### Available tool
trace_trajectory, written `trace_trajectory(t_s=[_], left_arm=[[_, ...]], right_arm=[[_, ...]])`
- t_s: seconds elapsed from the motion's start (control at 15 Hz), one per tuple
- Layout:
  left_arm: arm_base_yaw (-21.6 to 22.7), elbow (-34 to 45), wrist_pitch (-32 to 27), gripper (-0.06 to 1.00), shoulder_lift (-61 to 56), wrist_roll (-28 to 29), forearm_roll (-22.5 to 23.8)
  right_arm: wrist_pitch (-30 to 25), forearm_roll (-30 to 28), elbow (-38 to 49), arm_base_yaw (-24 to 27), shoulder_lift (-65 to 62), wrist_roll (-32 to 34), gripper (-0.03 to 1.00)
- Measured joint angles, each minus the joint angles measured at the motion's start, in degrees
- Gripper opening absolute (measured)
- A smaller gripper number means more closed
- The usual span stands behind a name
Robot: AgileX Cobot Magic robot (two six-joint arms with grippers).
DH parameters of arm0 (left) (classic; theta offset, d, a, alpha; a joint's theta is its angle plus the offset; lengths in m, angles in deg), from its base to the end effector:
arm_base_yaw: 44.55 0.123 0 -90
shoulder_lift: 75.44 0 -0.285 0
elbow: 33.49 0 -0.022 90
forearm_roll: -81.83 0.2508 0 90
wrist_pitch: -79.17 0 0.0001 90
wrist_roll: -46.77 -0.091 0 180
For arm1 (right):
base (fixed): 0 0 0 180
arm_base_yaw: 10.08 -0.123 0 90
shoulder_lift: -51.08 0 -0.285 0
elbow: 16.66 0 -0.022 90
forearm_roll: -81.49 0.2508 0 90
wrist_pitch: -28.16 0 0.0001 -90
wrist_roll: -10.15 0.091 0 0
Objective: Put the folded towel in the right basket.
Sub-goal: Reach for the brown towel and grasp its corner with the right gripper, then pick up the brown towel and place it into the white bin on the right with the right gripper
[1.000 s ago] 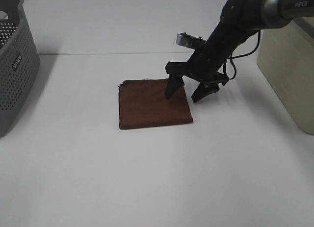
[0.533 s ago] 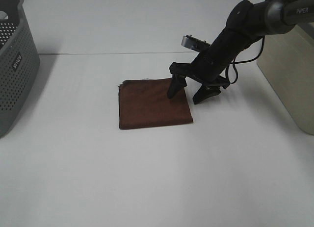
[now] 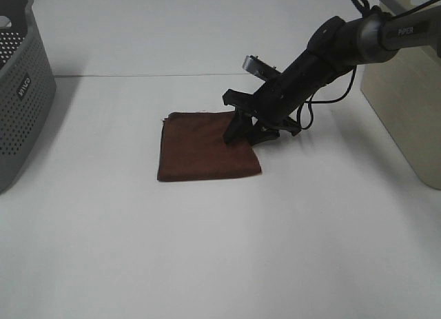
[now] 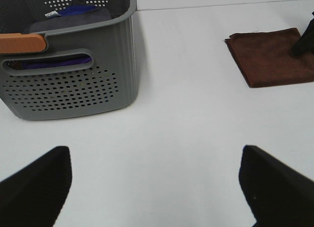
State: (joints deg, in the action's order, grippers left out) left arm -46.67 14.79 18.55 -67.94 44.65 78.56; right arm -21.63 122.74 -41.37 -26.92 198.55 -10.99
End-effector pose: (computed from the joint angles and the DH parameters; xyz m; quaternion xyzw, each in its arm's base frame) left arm -0.0063 -0.0043 0.2790 0.0326 0.8489 -0.0285 0.5267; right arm 0.4501 0.1842 0.0833 -0.1059 0.9513 0.2807 0.0714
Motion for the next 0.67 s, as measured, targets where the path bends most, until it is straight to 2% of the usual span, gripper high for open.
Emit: trace_trajectory(t_s=[0.07, 0.13, 0.2, 0.4, 0.67], left_arm=[[0.0, 0.0, 0.0, 0.88, 0.0, 0.0, 0.0], [0.0, 0.0, 0.0, 0.88, 0.0, 0.0, 0.0], [0.0, 0.0, 0.0, 0.88, 0.0, 0.0, 0.0], [0.0, 0.0, 0.0, 0.88, 0.0, 0.0, 0.0], [0.0, 0.0, 0.0, 0.88, 0.0, 0.0, 0.0]], right_arm=[[0.6, -0.8, 0.0, -0.4, 0.2, 0.0, 0.17], [0.7, -1.2, 0.0, -0.5, 0.2, 0.0, 0.05], [0.7, -1.2, 0.0, -0.5, 0.3, 0.0, 0.01], [-0.2, -2.6, 0.0, -0.6, -0.7, 0.0, 0.01], [-4.0, -9.1, -0.1, -0.6, -9.2, 2.4, 0.01]])
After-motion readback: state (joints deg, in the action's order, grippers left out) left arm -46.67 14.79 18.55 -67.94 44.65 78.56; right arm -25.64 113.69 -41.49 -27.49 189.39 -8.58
